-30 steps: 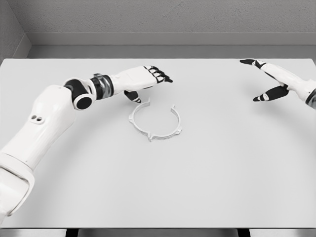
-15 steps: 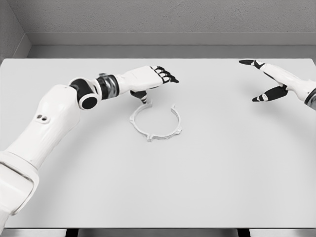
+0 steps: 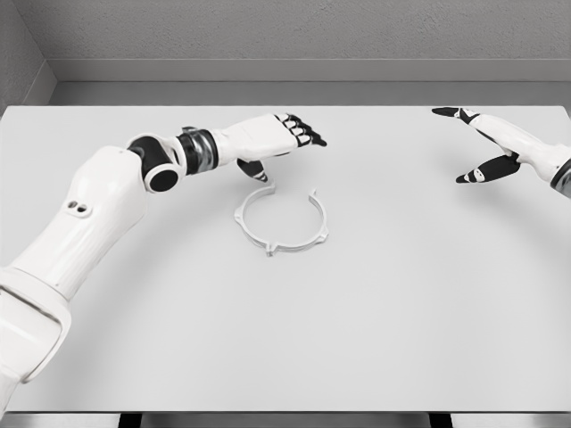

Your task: Assemble PVC drainage pipe clamps

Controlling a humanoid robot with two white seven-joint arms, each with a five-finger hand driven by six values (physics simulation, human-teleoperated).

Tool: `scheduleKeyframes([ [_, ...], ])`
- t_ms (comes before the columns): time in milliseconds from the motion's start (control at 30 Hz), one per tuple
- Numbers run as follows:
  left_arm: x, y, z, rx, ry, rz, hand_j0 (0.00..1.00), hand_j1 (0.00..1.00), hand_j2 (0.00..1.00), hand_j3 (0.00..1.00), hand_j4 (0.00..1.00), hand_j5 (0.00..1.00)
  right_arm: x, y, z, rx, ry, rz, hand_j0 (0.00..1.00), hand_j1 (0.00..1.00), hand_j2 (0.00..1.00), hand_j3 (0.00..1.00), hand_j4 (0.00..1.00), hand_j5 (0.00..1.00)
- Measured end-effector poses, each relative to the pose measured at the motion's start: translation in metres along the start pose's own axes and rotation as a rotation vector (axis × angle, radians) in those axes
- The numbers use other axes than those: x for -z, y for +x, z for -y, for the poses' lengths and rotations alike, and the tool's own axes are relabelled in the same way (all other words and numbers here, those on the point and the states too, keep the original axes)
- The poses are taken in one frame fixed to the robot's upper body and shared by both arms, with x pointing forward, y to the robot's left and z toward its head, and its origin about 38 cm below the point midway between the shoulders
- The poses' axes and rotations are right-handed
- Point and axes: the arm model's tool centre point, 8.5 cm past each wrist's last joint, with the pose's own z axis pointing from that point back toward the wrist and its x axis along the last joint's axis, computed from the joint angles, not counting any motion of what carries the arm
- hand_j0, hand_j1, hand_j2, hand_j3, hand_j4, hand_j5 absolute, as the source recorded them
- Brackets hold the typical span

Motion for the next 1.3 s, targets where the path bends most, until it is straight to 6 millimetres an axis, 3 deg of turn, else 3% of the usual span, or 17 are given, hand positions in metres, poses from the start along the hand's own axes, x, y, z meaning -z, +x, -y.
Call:
scheduleKeyframes([
  [467, 0.016, 0.017, -0.004, 0.004, 0.005, 0.043, 1.0, 1.0, 1.0, 1.0, 1.0, 1.0, 0.0, -0.001, 0.0, 0.003, -0.001, -0.003, 1.0, 1.0, 1.0, 1.0, 1.0, 1.0],
  [600, 0.023, 0.025, -0.013, 0.022, 0.019, 0.066, 1.0, 1.0, 1.0, 1.0, 1.0, 1.0, 0.0, -0.002, 0.0, 0.005, -0.002, -0.004, 1.0, 1.0, 1.0, 1.0, 1.0, 1.0],
  [967, 0.007, 0.002, 0.008, 0.028, -0.047, -0.001, 1.0, 1.0, 1.0, 1.0, 1.0, 1.0, -0.001, -0.006, -0.001, 0.02, -0.003, -0.014, 1.0, 1.0, 1.0, 1.0, 1.0, 1.0],
  [1300, 0.014, 0.005, 0.007, 0.028, -0.04, -0.003, 1.0, 1.0, 1.0, 1.0, 1.0, 1.0, 0.001, -0.006, -0.004, 0.026, 0.002, -0.013, 1.0, 1.0, 1.0, 1.0, 1.0, 1.0],
])
